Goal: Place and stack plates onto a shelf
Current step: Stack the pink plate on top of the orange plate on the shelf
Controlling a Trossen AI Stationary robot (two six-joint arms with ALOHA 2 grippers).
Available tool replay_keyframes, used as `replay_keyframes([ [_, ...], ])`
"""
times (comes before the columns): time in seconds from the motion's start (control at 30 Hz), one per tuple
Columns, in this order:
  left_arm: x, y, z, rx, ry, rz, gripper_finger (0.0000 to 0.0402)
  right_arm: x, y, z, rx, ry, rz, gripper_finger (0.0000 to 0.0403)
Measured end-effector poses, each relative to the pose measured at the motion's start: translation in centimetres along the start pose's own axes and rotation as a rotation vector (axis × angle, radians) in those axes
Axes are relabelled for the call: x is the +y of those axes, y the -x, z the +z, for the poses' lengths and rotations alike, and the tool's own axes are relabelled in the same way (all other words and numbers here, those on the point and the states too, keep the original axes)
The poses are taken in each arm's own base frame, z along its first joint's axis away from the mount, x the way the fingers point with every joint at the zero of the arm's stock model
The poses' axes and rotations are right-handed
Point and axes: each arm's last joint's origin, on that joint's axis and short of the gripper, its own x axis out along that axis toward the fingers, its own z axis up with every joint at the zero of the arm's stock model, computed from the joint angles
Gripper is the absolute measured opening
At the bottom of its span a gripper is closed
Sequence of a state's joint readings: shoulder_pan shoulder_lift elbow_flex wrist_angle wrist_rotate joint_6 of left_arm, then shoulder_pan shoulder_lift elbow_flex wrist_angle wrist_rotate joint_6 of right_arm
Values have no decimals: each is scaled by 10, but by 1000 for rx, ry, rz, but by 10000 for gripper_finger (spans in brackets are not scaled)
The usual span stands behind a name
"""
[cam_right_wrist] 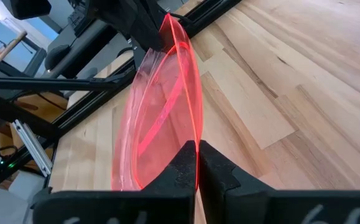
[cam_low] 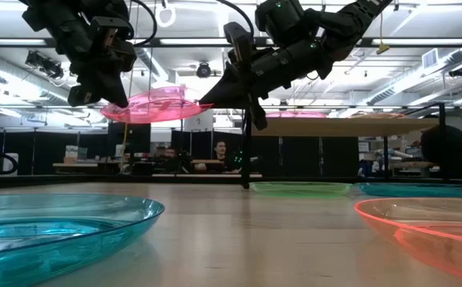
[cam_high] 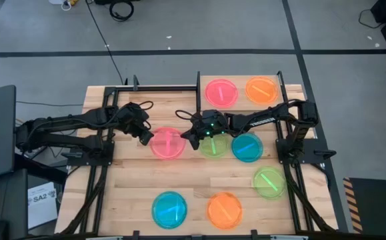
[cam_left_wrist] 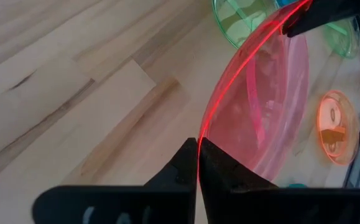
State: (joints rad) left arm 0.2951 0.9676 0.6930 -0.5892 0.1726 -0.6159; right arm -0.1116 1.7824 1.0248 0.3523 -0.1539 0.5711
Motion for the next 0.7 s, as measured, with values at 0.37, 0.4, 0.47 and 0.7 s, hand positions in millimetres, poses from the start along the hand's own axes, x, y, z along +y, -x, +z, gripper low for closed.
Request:
replay_keyframes([
  [0.37, -2, 0, -1, 42, -51, -67, 102, -1, 0, 1, -1, -6, 2, 12],
  [0.4, -3, 0, -2, 50, -61, -81, 105, -2, 0, 1, 0, -7, 1, 12],
  [0.47, -4, 0, -2, 73, -78, -118, 109, -3, 1, 2, 4, -10, -1, 12],
  [0.7, -6, 1, -5, 142, -80, -216, 110, -9, 2, 6, 3, -25, -5, 11],
])
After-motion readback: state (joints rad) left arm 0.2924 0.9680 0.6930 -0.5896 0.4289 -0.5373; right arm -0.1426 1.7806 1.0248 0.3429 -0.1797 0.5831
